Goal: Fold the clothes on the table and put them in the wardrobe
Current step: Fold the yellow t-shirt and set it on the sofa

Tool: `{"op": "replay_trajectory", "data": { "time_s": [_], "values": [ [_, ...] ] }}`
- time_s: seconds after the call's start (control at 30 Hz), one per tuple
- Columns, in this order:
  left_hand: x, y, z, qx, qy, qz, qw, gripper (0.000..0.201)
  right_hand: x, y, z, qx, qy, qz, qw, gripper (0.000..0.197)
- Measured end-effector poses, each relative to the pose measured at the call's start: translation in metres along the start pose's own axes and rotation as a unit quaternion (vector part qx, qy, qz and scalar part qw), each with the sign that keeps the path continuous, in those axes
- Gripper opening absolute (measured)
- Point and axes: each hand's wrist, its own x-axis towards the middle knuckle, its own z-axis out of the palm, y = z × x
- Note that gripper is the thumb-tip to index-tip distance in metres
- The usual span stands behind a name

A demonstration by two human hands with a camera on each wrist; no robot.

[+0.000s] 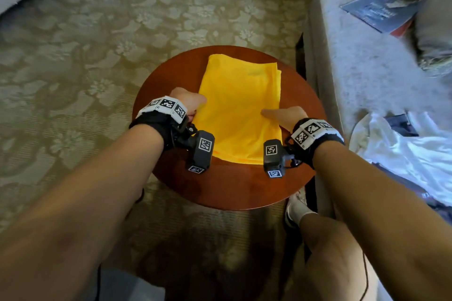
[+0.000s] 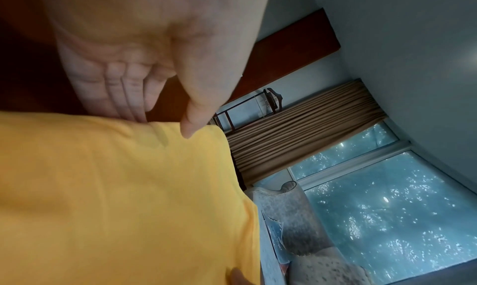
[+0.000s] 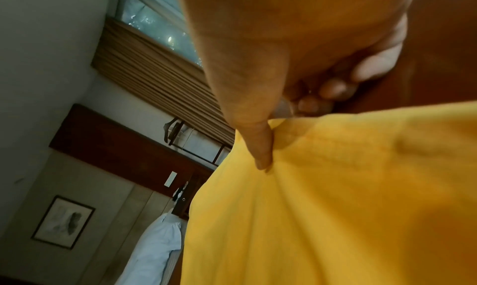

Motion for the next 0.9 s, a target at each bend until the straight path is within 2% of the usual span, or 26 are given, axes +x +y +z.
{"op": "replay_trajectory", "data": {
  "time_s": [0.07,0.17,0.2,0.27,0.33,0.37,0.43,0.47,0.53,0.6,0.67,0.73,0.9],
  "values": [
    [-0.011,0.011,0.002,0.039,0.011,0.018,0.999,0.033,0.000,0.004,-0.002,0.024,0.004,-0.015,1.000,0.069],
    [-0.003,0.019,0.004,0.081,0.005,0.015,0.997,0.045,0.008,0.005,0.001,0.054,0.030,-0.061,0.996,0.037],
    [0.000,0.020,0.006,0.075,0.004,0.021,0.997,0.048,0.010,0.004,0.003,0.079,0.040,-0.070,0.994,0.035],
    [0.002,0.023,0.008,0.070,0.001,0.035,0.997,0.045,0.015,0.005,0.006,0.121,0.055,-0.085,0.987,0.051],
    [0.011,0.023,0.010,0.085,0.022,0.076,0.993,0.026,0.018,0.010,0.007,0.131,0.070,-0.133,0.980,0.068],
    [0.018,0.021,0.012,0.072,0.033,0.094,0.992,0.034,0.020,0.013,0.008,0.126,0.071,-0.162,0.976,0.070],
    [0.026,0.019,0.014,0.052,0.026,0.116,0.992,0.049,0.024,0.017,0.009,0.127,0.059,-0.202,0.969,0.062],
    [0.025,0.016,0.013,0.047,0.029,0.129,0.990,0.045,0.025,0.017,0.010,0.141,0.050,-0.210,0.966,0.053],
    [0.024,0.012,0.011,0.030,0.034,0.156,0.987,0.022,0.025,0.016,0.008,0.186,0.032,-0.204,0.961,0.035],
    [0.021,0.010,0.009,0.025,0.020,0.206,0.978,0.039,0.022,0.015,0.005,0.226,0.014,-0.194,0.955,0.030],
    [0.015,0.010,0.006,0.052,0.016,0.249,0.967,0.036,0.016,0.013,0.002,0.233,-0.001,-0.193,0.953,0.031],
    [0.007,0.011,0.002,0.066,0.018,0.263,0.962,0.035,0.007,0.011,-0.001,0.219,-0.012,-0.198,0.955,0.033],
    [-0.013,0.015,-0.013,0.117,-0.003,0.255,0.960,0.053,-0.019,0.004,-0.014,0.164,-0.026,-0.222,0.961,0.065]
  ]
}}
